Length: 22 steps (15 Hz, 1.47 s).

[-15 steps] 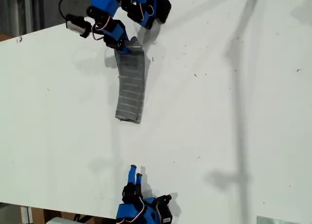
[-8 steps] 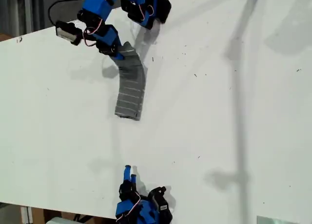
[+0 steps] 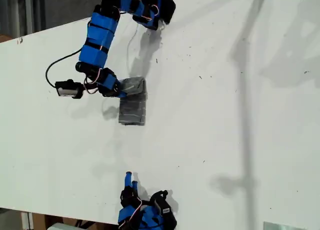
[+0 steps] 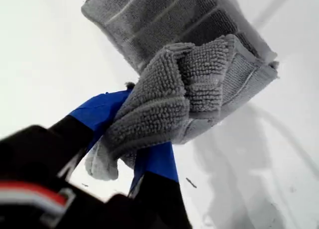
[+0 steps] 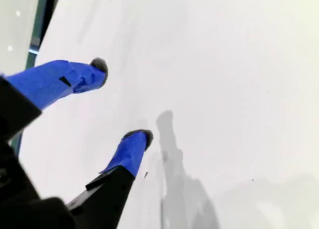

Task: Grasp corners of a square towel and fold twice.

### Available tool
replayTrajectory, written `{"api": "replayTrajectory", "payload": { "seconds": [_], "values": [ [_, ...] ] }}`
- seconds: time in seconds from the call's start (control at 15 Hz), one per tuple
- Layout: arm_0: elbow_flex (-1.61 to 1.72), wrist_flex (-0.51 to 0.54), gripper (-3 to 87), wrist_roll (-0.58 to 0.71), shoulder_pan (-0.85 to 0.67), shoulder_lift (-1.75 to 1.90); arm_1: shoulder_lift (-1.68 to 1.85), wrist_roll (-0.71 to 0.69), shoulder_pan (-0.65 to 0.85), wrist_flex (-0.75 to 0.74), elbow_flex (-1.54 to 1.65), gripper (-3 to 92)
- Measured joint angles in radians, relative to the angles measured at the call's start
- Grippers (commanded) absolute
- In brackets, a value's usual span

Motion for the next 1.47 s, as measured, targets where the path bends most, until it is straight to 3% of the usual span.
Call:
{"api": "replayTrajectory", "payload": {
  "seconds": [0.33,0.4,0.47,1.07,1.2,1.47],
  "values": [
    [0.0,0.0,22.5,-0.003,0.0,0.0,-0.048,-0.064,-0.021,-0.107,-0.029,0.8],
    [0.0,0.0,22.5,-0.003,0.0,0.0,-0.049,-0.072,-0.021,-0.126,-0.038,14.3],
    [0.0,0.0,22.5,-0.003,0.0,0.0,-0.049,-0.072,-0.021,-0.143,-0.038,17.4],
    [0.0,-0.005,22.6,-0.003,0.0,0.0,-0.091,-0.098,-0.002,-0.213,-0.118,26.9],
    [0.0,-0.005,22.5,-0.003,0.002,0.0,0.107,-0.051,-0.038,-0.213,0.1,27.0],
    [0.0,-0.005,22.0,-0.02,0.041,0.0,0.785,0.242,-0.218,-0.302,0.873,26.1]
  ]
}}
